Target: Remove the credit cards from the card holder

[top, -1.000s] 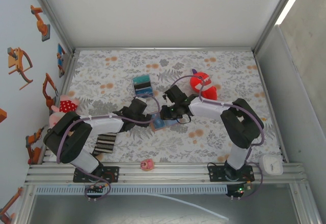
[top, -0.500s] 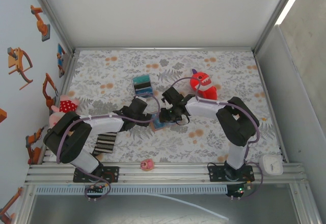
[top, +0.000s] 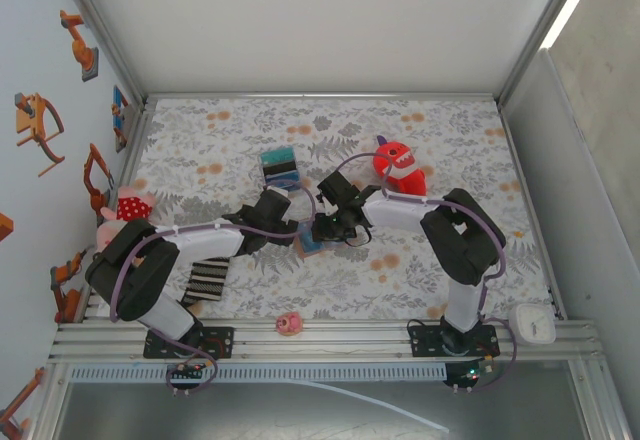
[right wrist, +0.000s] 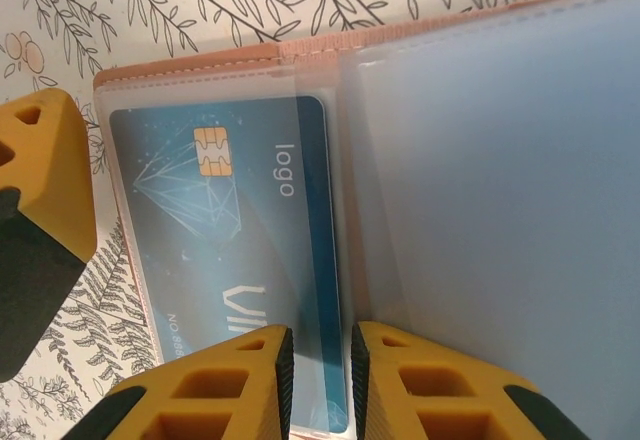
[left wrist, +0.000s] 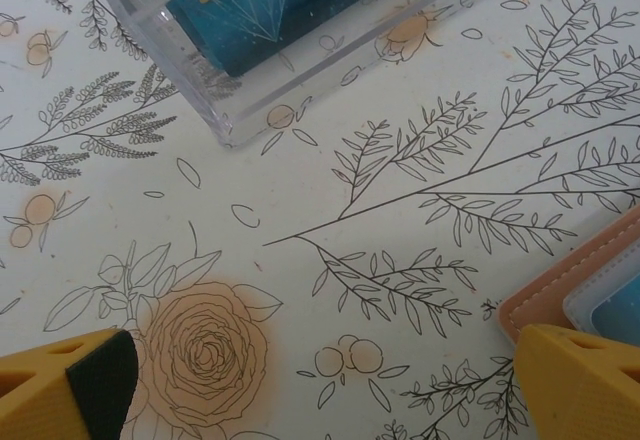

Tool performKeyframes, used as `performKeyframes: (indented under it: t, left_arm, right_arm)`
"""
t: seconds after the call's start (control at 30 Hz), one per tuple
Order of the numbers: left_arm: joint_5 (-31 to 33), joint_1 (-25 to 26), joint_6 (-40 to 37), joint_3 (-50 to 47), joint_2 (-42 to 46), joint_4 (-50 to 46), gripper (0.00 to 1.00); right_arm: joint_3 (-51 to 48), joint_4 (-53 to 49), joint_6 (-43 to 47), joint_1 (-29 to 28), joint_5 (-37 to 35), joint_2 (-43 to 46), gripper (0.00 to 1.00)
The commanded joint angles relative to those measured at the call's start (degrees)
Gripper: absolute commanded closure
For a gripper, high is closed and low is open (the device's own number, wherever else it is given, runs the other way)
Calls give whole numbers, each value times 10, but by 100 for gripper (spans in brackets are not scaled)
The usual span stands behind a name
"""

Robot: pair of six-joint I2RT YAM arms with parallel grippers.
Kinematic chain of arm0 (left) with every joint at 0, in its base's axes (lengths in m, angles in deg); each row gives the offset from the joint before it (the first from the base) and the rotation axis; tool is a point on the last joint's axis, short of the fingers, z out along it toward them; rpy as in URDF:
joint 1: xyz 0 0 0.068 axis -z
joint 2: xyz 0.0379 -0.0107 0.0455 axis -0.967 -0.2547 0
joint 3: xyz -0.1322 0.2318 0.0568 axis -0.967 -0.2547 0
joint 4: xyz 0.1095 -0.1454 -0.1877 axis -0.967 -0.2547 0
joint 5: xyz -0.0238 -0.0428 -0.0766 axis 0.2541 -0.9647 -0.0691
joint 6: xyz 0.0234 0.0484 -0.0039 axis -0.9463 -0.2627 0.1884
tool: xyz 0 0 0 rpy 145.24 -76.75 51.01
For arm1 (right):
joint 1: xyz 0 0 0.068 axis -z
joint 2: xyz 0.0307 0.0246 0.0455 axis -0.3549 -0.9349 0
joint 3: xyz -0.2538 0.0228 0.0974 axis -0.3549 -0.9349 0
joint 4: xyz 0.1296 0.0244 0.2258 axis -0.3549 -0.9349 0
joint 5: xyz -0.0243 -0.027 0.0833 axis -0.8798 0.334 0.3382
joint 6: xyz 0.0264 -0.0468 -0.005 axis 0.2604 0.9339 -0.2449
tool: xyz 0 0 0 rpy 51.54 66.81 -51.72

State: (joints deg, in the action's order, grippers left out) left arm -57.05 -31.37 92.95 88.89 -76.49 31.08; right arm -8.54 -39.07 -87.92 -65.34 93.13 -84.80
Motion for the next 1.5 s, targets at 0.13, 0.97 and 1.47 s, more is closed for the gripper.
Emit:
performKeyframes:
  t: [0.13,0.97,1.47]
  left_arm:
    - [33,5,7,13,26,-33,3]
    - [16,23,1,35,-17,-26,3]
    - [26,26,-1,43,-34,-74,3]
  right_arm:
    - [5,-13,-11,-3,3,-19,77]
    - [4,-16,-10,-4,0,-20,75]
    - [-37,81,-53,13,73,0,70]
